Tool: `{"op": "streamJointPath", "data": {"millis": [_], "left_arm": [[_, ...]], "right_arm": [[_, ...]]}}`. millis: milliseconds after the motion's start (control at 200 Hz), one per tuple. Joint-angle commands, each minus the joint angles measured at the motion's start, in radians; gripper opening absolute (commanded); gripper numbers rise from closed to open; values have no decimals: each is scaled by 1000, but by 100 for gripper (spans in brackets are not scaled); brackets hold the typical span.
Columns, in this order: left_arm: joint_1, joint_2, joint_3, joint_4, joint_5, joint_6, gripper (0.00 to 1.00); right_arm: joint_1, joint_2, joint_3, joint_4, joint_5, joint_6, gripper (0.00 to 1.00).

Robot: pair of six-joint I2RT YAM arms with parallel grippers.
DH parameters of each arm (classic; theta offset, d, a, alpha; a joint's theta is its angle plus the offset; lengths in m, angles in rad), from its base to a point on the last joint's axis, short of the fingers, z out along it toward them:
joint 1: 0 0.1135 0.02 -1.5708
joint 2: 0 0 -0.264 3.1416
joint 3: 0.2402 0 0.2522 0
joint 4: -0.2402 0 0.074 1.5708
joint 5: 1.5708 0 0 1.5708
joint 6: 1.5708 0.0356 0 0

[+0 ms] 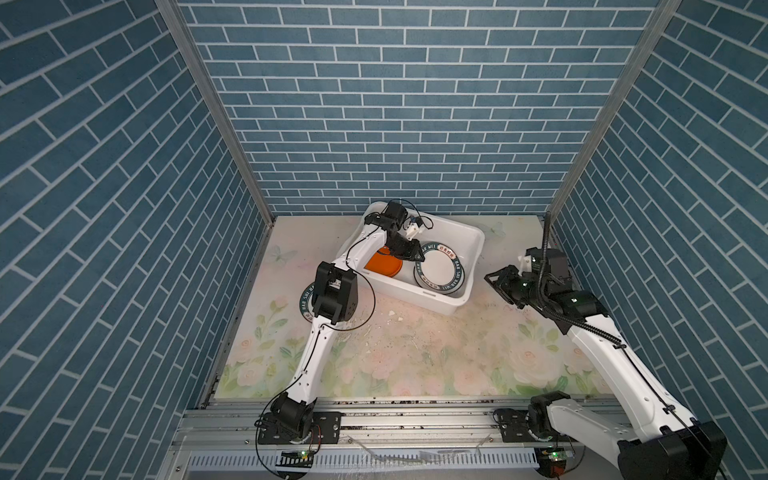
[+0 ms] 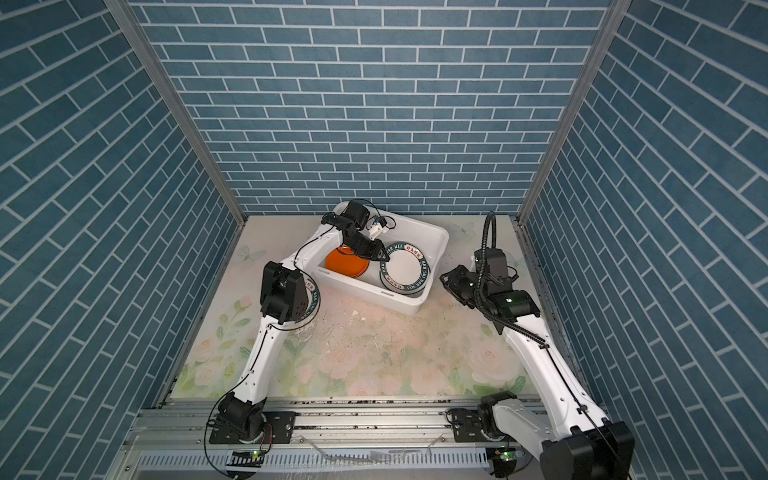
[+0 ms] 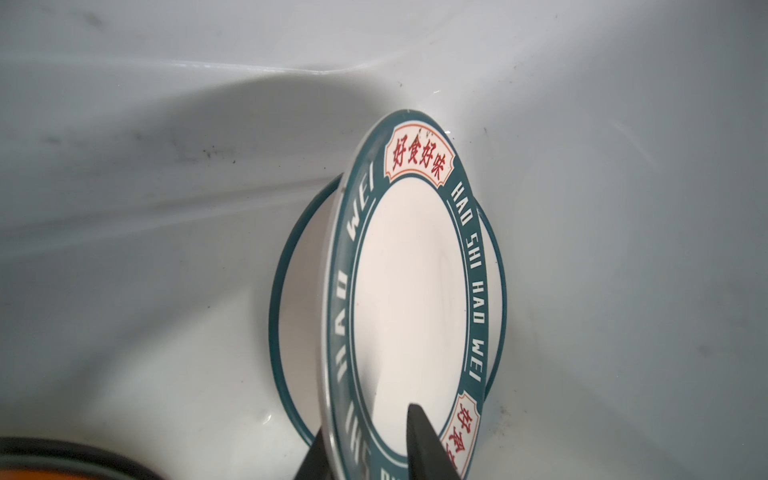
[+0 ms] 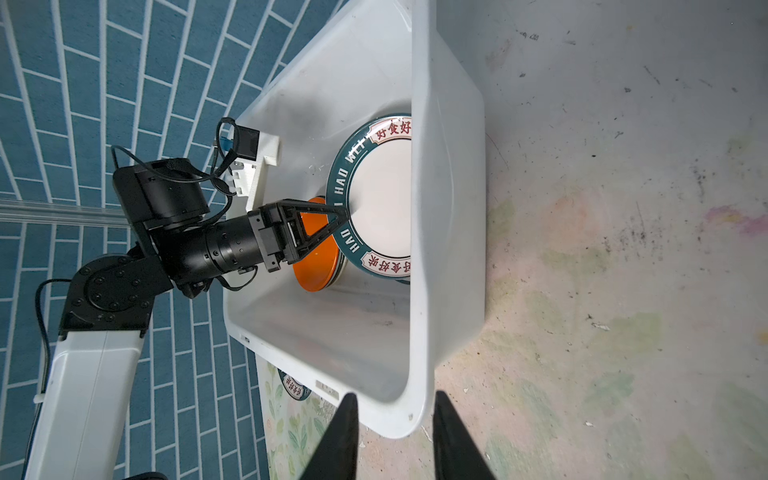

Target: Place the plates into the plastic bin on the countertop

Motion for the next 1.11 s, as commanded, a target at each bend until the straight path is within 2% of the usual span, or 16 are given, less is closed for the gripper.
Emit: {"op": "streamJointPath", "data": {"millis": [0, 110, 400, 1100], "left_arm": [[-13, 14, -2, -7, 7, 13, 32], [-12, 17, -2, -7, 1, 14, 33], [-12, 23, 4, -8, -19, 18, 50], [-27, 38, 7, -21, -35, 35, 70]], "right_arm": [[-5, -15, -19, 13, -7, 33, 31], [-7, -18, -27, 14, -7, 36, 31], [-6, -18, -38, 20, -9, 40, 31], [-10, -21, -59, 29, -14, 44, 31]]}}
